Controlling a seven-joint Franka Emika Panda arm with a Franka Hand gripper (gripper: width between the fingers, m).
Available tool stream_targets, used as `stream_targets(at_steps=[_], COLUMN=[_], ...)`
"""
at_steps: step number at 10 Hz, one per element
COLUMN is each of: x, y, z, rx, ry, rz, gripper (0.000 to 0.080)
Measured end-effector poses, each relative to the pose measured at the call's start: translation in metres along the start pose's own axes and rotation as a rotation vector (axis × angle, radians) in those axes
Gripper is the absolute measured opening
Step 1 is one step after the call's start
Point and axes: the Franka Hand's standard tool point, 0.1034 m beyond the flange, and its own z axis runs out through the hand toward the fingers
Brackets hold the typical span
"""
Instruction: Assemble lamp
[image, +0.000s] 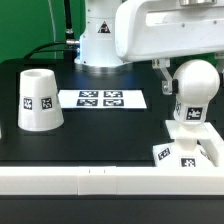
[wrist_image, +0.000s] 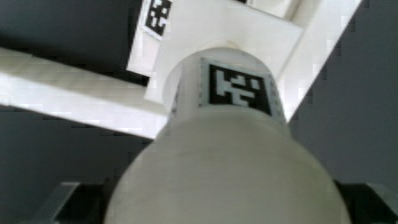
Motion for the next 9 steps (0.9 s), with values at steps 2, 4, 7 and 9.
stream_targets(at_steps=[2, 4, 7, 9], x=[-0.0001, 0.0006, 0.0007, 0.0005], y=[-0.0002, 0.0, 0.0001, 0.0003], z=[0.0006, 0.0006, 0.0007, -0.0008], rx=[-0.005, -0.016, -0.015, -0.015], ry=[0.018, 0.06, 0.06, 0.057], rz=[-0.001, -0.002, -0.002, -0.002], gripper=[0.058, 0.058, 0.0584, 0.0682])
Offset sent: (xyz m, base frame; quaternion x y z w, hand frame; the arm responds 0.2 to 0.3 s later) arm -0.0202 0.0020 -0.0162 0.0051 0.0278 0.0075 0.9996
